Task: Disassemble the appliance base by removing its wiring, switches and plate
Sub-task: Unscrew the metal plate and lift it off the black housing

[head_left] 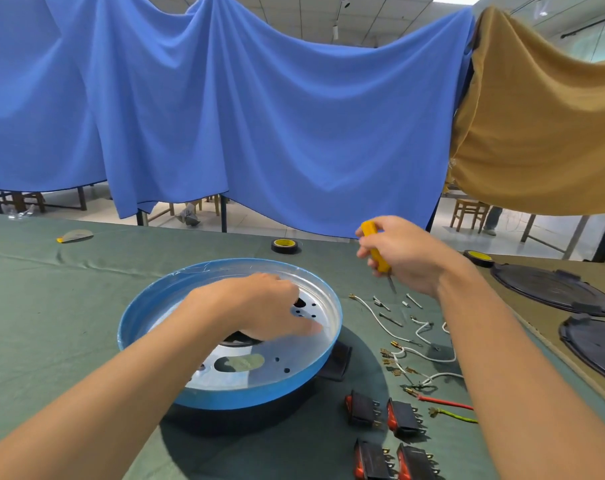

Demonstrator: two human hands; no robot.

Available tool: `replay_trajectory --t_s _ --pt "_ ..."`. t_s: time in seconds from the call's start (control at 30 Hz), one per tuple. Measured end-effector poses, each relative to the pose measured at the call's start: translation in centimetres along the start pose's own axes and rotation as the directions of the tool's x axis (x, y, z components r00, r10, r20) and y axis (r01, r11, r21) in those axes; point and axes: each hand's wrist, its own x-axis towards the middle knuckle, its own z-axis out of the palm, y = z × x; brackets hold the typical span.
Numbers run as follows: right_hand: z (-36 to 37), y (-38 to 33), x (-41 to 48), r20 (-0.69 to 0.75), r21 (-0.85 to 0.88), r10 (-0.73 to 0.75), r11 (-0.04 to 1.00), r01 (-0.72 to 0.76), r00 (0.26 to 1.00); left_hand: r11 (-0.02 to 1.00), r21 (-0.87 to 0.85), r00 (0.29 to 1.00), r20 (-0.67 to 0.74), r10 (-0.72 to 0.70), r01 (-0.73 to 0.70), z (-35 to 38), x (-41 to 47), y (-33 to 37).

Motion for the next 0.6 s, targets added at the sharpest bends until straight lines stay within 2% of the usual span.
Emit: replay_trajectory --t_s 0.1,0.2,0.3,0.43,0.6 --pt "1.3 -1.8 -0.7 -0.096 0.244 -0.164 0.952 0.183 0.982 0.999 0.005 0.998 0.039 -0.039 0.039 1.2 -0.9 -0.4" --pt "3.3 -2.6 -1.0 -0.187 0.328 -0.253 0.895 0.303 0.949 0.998 -0.033 0.998 0.034 -0.053 0.054 2.0 -1.3 -0.6" --pt "5.3 -2.3 -1.0 -0.214 0.2 -0.332 0.906 0.374 0.919 0.998 -0.049 0.998 0.031 -0.046 0.047 2.6 -1.5 -0.6" --pt "6.6 -1.1 -0.7 -0.23 -0.007 -0.375 0.923 0.384 0.898 0.997 -0.063 0.999 0.006 -0.033 0.033 3.1 -1.5 -1.0" --pt "6.8 -0.1 -0.4 -0.233 -0.103 -0.4 0.916 0.387 0.886 0.996 -0.091 0.999 -0.026 -0.026 0.023 3.6 -1.8 -0.7"
